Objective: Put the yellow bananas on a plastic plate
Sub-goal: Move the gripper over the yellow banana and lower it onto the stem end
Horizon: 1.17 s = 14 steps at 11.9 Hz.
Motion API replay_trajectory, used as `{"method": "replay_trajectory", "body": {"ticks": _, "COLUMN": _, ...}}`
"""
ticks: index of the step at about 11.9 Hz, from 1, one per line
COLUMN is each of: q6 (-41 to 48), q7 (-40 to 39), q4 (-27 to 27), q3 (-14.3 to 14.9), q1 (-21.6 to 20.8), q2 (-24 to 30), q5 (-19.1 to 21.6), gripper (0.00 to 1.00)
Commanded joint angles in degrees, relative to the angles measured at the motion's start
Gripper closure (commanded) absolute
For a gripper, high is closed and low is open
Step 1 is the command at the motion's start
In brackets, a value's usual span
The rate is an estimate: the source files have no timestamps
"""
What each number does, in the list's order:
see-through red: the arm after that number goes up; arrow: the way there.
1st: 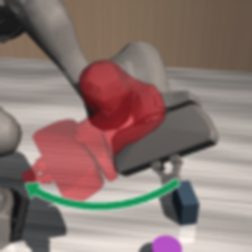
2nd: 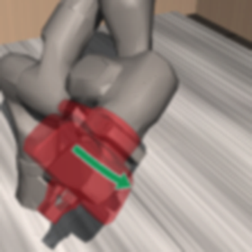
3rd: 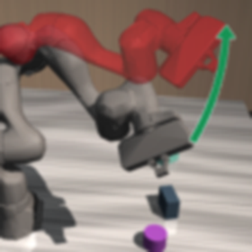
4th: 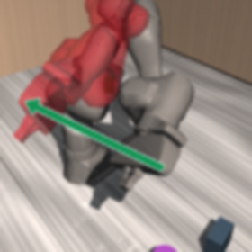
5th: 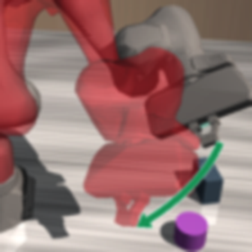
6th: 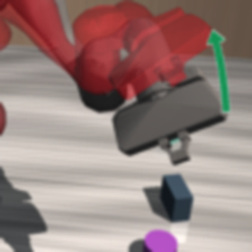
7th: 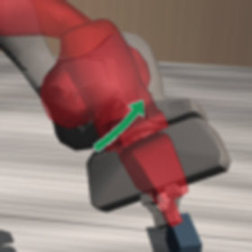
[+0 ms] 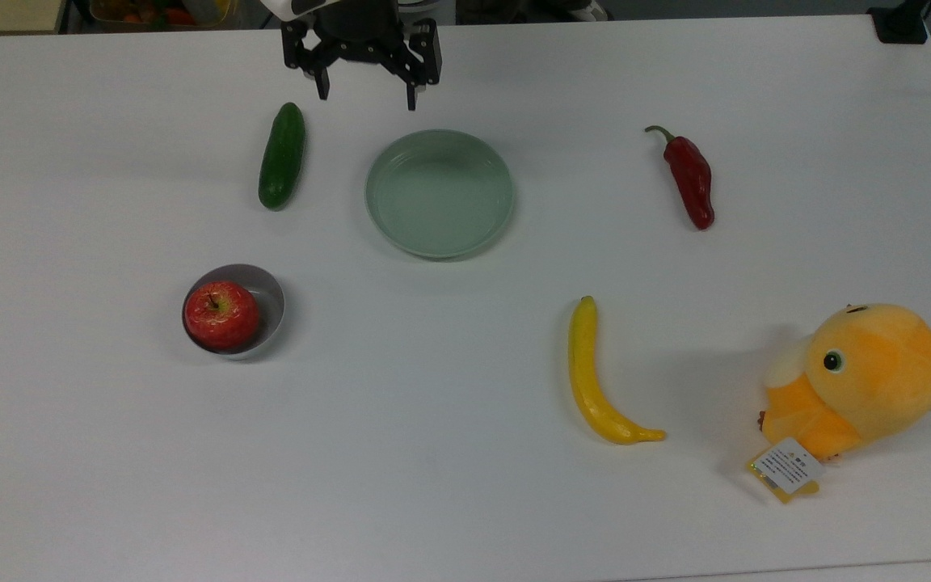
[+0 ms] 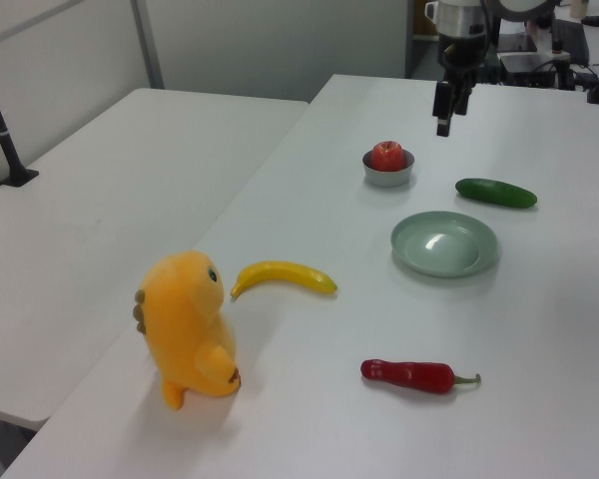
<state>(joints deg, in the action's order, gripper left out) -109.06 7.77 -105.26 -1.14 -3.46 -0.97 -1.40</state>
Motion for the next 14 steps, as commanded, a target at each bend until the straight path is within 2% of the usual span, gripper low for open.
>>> {"method": "replay_trajectory", "body": {"ticks": 1, "q6": -9.73, "q7": 8.18, "q4": 6.09, "q3": -0.45, "q1": -3.73, "q2": -10.42, "q5": -0.44, "gripper": 0.00}}
{"method": "replay_trajectory", "body": {"ticks": 4, "q6": -13.80, "q7": 15.14, "q4": 13.91, "q3": -0.45, "q1": -6.54, "q2": -18.17, "q5": -0.54, "gripper": 0.00}}
{"method": "replay_trajectory", "body": {"ticks": 14, "q6": -19.96, "q7": 28.95, "q4": 26.49, "q3": 0.34, "q1": -16.83, "q2": -33.64, "q5": -3.25, "gripper": 0.00}}
